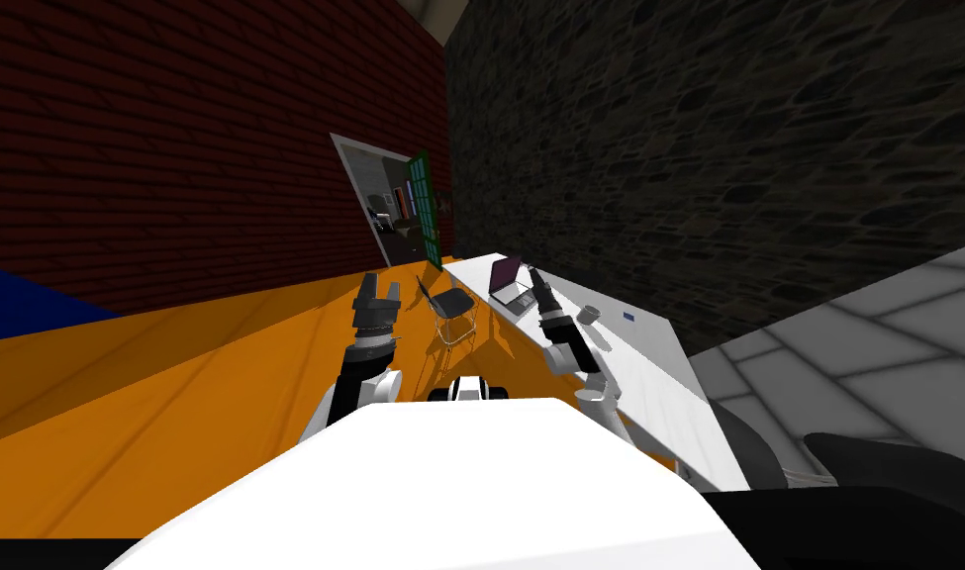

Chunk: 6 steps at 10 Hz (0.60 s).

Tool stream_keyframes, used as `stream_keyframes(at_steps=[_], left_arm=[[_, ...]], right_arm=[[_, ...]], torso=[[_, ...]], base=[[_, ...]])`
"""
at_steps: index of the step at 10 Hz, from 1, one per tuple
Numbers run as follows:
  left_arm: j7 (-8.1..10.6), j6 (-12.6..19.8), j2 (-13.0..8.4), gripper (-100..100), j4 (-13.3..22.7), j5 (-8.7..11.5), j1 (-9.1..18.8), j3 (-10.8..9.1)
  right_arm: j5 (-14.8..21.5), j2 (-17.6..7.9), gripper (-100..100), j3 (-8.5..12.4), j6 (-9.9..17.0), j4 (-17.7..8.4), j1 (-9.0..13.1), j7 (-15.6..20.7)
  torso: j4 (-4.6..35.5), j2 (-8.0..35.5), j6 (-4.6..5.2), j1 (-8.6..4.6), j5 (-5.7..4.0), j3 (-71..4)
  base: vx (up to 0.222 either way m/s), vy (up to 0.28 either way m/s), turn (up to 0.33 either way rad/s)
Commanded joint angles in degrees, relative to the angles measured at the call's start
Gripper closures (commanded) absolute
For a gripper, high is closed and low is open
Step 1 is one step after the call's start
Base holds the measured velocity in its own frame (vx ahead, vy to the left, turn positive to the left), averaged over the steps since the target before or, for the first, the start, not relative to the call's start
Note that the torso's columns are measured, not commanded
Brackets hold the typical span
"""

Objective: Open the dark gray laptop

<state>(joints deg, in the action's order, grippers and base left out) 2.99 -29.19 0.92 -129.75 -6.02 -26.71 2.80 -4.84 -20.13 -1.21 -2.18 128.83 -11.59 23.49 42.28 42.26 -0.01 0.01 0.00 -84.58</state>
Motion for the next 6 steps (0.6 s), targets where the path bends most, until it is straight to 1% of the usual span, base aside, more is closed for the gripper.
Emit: stream_keyframes(at_steps=[1, 2, 3, 4, 5, 6], left_arm=[[0.00, 0.0, 0.0, 0, 0.0, 0.0, 0.0, 0.00], [0.00, 0.0, 0.0, 0, 0.0, 0.0, 0.0, 0.00], [0.00, 0.0, 0.0, 0, 0.0, 0.0, 0.0, 0.00], [0.00, 0.0, 0.0, 0, 0.0, 0.0, 0.0, 0.00], [0.00, 0.0, 0.0, 0, 0.0, 0.0, 0.0, 0.00], [0.00, 0.0, 0.0, 0, 0.0, 0.0, 0.0, 0.00]], right_arm=[[-0.4, -1.5, -100, -0.6, 3.8, -0.9, 1.9, 4.1], [-0.4, -1.5, -100, -0.6, 3.8, -0.9, 1.9, 4.5], [-0.6, -2.6, -100, -0.9, 6.2, -1.5, 3.4, 6.7], [-0.6, -2.6, -100, -0.9, 6.4, -1.5, 3.4, 7.3], [-0.8, -3.7, -100, -1.3, 8.8, -2.3, 4.9, 9.4], [-0.8, -3.7, -100, -1.3, 9.0, -2.3, 4.9, 10.1]], torso=[[0.0, 0.0, 0.03, -0.02, 0.00, 0.0], [0.0, 0.0, 0.00, -0.01, 0.00, 0.0], [0.0, 0.0, 0.03, -0.02, 0.00, 0.0], [0.0, 0.0, -0.01, 0.03, 0.01, 0.0], [0.0, 0.0, 0.04, -0.01, 0.00, 0.0], [0.0, 0.0, 0.00, -0.01, 0.00, 0.0]], base=[[0.038, 0.016, 0.091], [0.033, 0.012, 0.053], [0.040, 0.025, 0.115], [0.035, 0.017, 0.055], [0.040, 0.016, 0.086], [0.036, 0.013, 0.054]])
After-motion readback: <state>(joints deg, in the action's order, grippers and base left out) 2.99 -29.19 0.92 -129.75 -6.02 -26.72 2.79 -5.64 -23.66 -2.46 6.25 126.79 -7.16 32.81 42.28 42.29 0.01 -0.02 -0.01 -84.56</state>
